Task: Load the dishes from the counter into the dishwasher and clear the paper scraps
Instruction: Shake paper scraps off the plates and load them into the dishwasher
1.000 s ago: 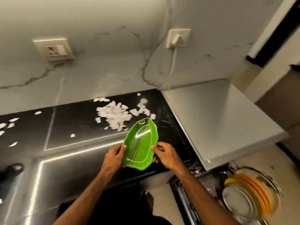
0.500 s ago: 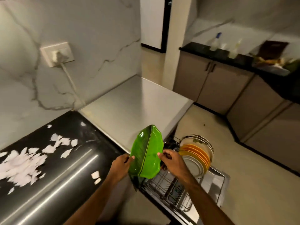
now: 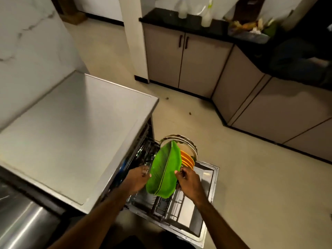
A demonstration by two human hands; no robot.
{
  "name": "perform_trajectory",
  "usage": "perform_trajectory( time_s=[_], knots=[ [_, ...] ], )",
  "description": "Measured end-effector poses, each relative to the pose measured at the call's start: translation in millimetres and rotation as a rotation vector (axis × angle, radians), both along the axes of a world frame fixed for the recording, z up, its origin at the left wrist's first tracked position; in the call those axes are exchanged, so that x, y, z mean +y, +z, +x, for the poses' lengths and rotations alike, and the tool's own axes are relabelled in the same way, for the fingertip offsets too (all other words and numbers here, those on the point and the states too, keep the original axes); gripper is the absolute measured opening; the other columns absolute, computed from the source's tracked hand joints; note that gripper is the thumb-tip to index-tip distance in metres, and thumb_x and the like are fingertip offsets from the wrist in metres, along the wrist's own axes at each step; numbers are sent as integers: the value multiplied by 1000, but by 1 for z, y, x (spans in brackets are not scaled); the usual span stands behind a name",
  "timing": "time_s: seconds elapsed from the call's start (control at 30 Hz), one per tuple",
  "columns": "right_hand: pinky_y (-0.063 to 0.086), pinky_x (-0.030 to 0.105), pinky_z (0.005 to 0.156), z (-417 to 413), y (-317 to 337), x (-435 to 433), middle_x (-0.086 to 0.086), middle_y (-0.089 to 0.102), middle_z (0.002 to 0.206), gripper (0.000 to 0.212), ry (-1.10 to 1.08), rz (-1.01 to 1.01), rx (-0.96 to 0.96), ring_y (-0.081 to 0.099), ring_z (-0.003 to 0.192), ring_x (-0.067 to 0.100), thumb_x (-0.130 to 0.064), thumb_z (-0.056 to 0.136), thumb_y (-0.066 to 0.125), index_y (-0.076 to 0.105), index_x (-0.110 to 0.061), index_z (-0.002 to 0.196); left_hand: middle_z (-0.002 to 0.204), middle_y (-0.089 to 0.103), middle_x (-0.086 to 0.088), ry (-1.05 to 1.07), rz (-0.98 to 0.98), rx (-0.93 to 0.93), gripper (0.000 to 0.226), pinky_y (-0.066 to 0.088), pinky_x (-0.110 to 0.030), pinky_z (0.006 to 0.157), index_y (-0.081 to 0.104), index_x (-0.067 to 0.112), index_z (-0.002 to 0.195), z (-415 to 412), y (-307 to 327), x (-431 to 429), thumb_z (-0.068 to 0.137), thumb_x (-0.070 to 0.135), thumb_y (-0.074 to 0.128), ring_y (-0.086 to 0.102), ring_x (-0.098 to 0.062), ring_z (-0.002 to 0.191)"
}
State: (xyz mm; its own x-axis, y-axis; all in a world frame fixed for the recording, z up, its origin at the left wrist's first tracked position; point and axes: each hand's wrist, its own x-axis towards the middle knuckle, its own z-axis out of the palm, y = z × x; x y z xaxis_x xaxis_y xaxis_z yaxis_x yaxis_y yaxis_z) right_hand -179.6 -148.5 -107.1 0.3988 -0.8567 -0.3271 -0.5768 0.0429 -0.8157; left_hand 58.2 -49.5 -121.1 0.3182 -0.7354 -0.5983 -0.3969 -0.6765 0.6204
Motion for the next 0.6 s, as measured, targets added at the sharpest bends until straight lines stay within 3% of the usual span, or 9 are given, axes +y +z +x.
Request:
perform_trajectory(
  time_s=[0.07, 0.13, 0.23, 0.33, 0.4, 0.5, 0.6],
  knots=[
    [59, 48, 64, -10, -34, -9, 0, 68, 72, 41, -11, 51, 58, 69, 62, 19, -67, 85, 52, 61, -27, 85, 118, 74, -7, -62, 70, 7, 71, 54, -38, 99, 70, 15, 123, -11, -33, -21, 71, 61, 57, 69, -24, 114],
    [59, 47, 64, -15, -66, -14, -1, 67, 72, 41, -21, 71, 126, 69, 63, 18, -66, 85, 50, 60, -26, 85, 122, 73, -5, -153, 129, -5, 64, 51, -32, 102, 69, 17, 127, -31, -36, -39, 77, 55, 59, 68, -20, 116],
    [60, 44, 66, -15, -101, -15, -4, 66, 77, 19, -29, 129, 225, 69, 67, 17, -43, 96, 59, 60, -26, 87, 131, 69, 3, -260, 192, 42, 52, 48, -24, 102, 63, 23, 136, -58, -62, -60, 89, 44, 67, 64, -12, 119],
    [59, 44, 71, -16, -156, -15, -1, 69, 84, 10, -12, 143, 331, 69, 75, 19, -32, 99, 57, 62, -25, 95, 137, 64, 4, -314, 260, 136, 43, 50, -18, 91, 57, 24, 142, -78, -111, -72, 99, 25, 60, 63, -6, 110],
    [59, 42, 72, -18, -197, -12, 0, 70, 89, 17, -23, 152, 400, 70, 79, 20, -35, 99, 51, 62, -23, 101, 140, 62, 0, -309, 311, 196, 45, 53, -21, 91, 55, 22, 144, -91, -144, -78, 100, 14, 55, 64, -11, 111],
    [59, 39, 71, -22, -251, -7, 2, 70, 92, 19, -46, 190, 498, 71, 83, 23, -34, 100, 50, 62, -19, 105, 139, 63, -4, -317, 344, 262, 53, 49, -31, 108, 58, 26, 140, -103, -204, -80, 89, 12, 54, 62, -17, 122],
    [60, 39, 75, -23, -289, 0, 0, 68, 94, 24, -50, 225, 542, 70, 85, 22, -38, 101, 48, 61, -19, 106, 131, 68, -9, -340, 366, 310, 56, 51, -42, 106, 62, 29, 135, -110, -259, -80, 83, 9, 55, 65, -23, 118]
  ],
)
